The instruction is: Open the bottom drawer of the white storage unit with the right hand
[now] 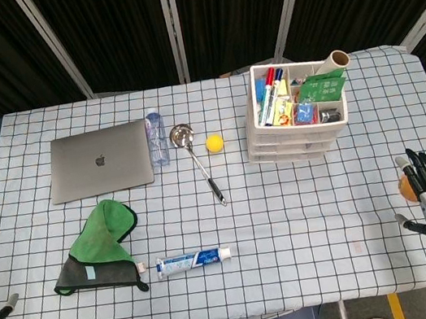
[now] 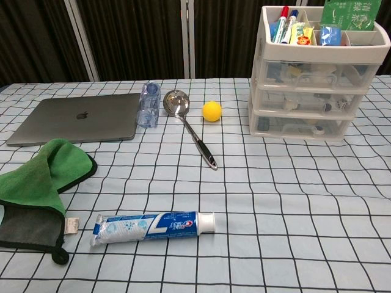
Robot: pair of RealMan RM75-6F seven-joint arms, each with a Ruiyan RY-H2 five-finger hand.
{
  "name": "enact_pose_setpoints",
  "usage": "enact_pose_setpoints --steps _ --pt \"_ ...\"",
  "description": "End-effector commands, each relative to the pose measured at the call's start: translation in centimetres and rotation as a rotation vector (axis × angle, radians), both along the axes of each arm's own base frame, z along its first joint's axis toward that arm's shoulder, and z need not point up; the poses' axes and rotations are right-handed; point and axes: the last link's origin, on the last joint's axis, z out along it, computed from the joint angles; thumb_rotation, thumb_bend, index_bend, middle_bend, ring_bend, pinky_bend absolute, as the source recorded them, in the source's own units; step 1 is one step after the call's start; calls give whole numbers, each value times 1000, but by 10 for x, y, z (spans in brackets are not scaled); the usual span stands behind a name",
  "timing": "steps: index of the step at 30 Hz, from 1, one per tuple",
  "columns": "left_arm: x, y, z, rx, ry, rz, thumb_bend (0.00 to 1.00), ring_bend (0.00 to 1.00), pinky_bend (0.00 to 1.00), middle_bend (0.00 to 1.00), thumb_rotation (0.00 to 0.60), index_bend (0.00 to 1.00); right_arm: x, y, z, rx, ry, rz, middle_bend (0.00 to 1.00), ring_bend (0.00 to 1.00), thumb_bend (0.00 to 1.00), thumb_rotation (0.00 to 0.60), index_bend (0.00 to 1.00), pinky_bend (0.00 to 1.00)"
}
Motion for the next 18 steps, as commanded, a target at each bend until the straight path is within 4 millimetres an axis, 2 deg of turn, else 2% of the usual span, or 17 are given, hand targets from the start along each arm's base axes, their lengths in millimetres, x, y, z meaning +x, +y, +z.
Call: enact_pose_setpoints --steps 1,18 --pt "0 0 0 0 0 0 0 0 0 0 600 0 0 0 0 0 2 -1 0 0 0 600 0 0" --pt "0 0 1 5 -3 -1 0 0 0 0 600 0 2 2 -3 12 0 13 0 0 0 600 0 0"
